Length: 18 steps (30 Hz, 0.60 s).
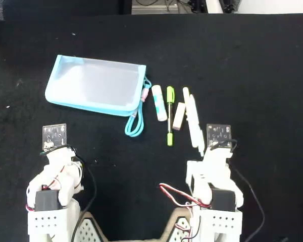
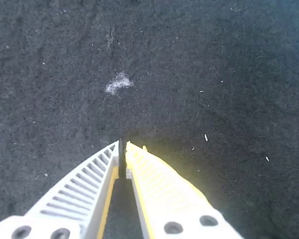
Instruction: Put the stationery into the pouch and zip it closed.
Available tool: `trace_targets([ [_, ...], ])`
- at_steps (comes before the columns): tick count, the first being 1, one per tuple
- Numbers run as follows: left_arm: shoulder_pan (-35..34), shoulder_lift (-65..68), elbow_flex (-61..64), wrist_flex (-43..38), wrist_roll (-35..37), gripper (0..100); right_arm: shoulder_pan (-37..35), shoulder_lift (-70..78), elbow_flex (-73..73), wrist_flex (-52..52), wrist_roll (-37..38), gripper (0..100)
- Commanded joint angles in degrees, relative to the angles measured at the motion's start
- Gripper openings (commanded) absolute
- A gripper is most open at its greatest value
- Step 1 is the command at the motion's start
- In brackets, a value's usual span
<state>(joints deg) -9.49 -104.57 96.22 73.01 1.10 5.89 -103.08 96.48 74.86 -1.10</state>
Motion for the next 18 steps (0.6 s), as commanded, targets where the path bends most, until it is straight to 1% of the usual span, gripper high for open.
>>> trace_targets([
  [1, 0.40, -0.18, 1.19, 0.18, 0.44, 4, 0.70, -5.49, 0.04, -0.09, 0.53, 1.1],
  [18, 0.04, -0.18, 1.19, 0.18, 0.18, 4, 0.70, -5.49, 0.04, -0.09, 0.53, 1.1],
])
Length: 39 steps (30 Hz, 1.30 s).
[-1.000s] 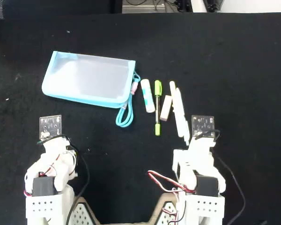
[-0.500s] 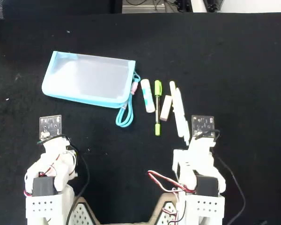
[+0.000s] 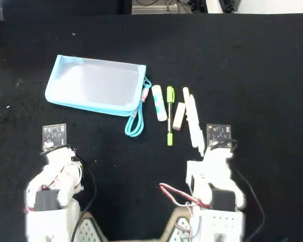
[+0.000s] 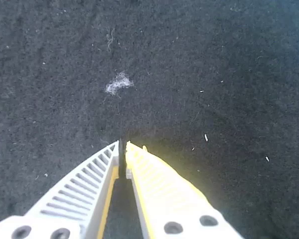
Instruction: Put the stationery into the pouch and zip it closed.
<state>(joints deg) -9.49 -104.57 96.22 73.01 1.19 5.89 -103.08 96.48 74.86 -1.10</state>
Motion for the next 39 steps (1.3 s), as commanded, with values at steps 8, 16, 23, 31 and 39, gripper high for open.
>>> trace_targets([
  [8, 0.48, -0.18, 1.19, 0.09, 0.26, 4, 0.70, -5.49, 0.04, -0.09, 0.53, 1.1],
  [16, -0.22, -0.18, 1.01, -3.52, 0.00, 4, 0.70, -5.49, 0.04, -0.09, 0.53, 1.1],
  [23, -4.79, -0.18, -4.35, -18.90, -0.09, 4, -0.18, -5.49, 0.04, -0.09, 0.18, 1.1],
  [31, -4.53, -0.18, 0.66, -38.51, -15.21, 4, -0.18, -5.49, 0.04, -0.26, 0.35, 1.1],
  [39, -5.41, -0.18, -0.66, -48.97, -15.21, 4, 1.14, -5.41, -1.98, -15.38, 3.08, 1.1],
])
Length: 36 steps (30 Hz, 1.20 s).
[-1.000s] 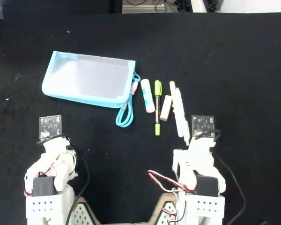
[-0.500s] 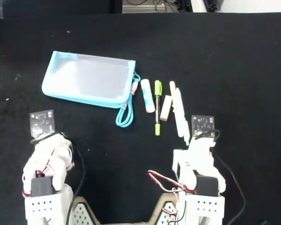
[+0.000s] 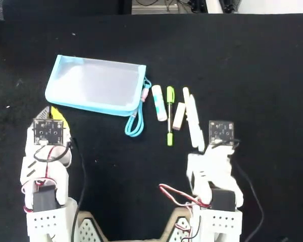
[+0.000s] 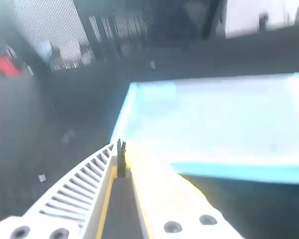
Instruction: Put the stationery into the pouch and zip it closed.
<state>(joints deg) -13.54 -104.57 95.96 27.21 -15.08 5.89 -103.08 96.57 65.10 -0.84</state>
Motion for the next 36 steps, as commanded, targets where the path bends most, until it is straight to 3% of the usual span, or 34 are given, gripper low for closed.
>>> trace_targets([
  [1, -1.36, -0.18, -1.19, -2.20, 2.46, 4, 1.67, -5.41, -3.12, -6.59, 5.71, 1.1],
  [6, -0.84, -0.18, -9.19, 5.10, 5.98, 8, 1.76, -5.41, -11.03, -7.30, 16.79, 1.1],
  [10, -0.92, -0.18, -18.07, 12.31, 17.93, 20, 1.93, -5.41, -20.26, -6.77, 17.14, 1.2],
  [17, 0.84, -0.18, -16.22, 14.15, 22.07, 22, 1.67, -5.41, -41.80, 0.79, 16.88, 1.2],
  [23, 3.47, -0.18, -8.84, 13.80, 22.24, 21, -1.14, -5.14, -54.99, 1.49, 16.79, 1.2],
  [26, 3.56, -0.18, -8.40, 13.80, 25.58, 18, -2.64, -3.82, -60.09, 1.32, 16.79, 1.9],
  [31, 3.56, -0.18, -7.43, 13.80, 27.78, 17, -3.87, 8.22, -69.67, 1.93, 13.36, 10.8],
  [36, 3.65, -0.18, -5.49, 13.71, 29.01, 17, -9.32, 26.24, -77.85, 7.82, 5.98, 11.3],
])
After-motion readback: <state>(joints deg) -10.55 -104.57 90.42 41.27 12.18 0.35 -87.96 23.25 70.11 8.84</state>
